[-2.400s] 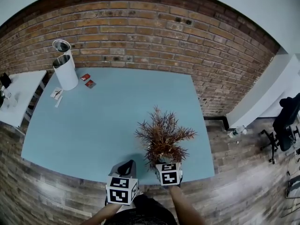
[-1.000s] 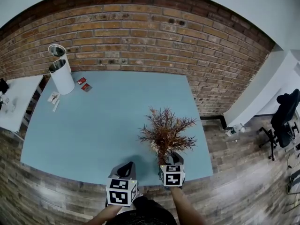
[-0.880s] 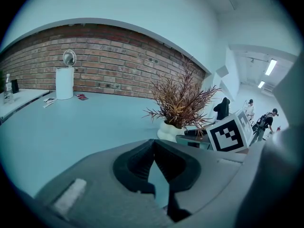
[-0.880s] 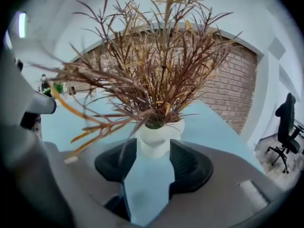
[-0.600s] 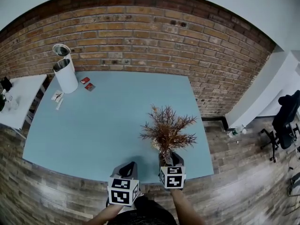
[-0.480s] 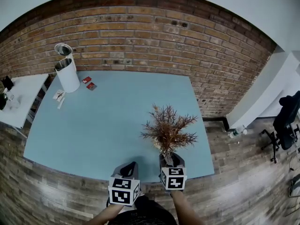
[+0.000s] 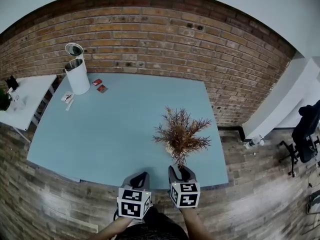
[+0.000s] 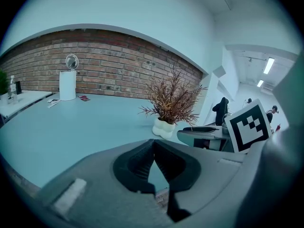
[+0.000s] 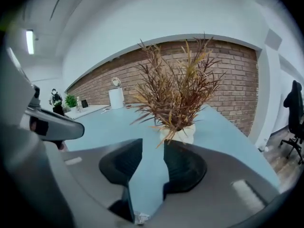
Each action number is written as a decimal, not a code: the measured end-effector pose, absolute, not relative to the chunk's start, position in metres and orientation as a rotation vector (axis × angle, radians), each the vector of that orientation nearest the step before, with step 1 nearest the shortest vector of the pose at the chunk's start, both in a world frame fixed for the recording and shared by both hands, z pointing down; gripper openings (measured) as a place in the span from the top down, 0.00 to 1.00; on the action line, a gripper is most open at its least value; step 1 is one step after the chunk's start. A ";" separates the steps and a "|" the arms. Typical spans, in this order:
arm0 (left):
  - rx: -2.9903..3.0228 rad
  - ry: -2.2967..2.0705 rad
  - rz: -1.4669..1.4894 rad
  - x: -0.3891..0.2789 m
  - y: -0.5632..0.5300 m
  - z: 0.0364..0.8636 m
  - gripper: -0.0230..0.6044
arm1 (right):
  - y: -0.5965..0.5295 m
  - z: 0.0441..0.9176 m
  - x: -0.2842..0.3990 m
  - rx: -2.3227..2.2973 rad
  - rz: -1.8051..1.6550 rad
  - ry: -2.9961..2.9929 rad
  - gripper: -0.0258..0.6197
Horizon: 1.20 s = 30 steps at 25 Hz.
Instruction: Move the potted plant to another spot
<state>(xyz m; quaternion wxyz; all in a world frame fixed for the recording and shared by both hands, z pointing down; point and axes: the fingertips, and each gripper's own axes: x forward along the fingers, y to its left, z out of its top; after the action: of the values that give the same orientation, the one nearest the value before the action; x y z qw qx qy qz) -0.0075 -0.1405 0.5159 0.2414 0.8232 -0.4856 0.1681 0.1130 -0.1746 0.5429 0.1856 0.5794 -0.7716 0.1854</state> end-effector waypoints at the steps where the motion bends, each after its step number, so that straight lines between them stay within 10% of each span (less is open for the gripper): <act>1: 2.253 -1.329 0.456 -0.007 -0.138 0.515 0.97 | -0.171 0.541 0.110 1.626 0.521 -2.183 0.74; 30: 2.298 -1.322 0.415 0.024 -0.084 0.509 0.97 | -0.092 0.494 0.085 1.521 0.504 -2.359 0.95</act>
<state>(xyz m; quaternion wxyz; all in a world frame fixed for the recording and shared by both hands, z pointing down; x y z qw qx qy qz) 0.0240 -0.0837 0.5095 0.2271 0.8339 -0.4798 0.1508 0.0849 -0.0915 0.4942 0.1446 0.5277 -0.8185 0.1750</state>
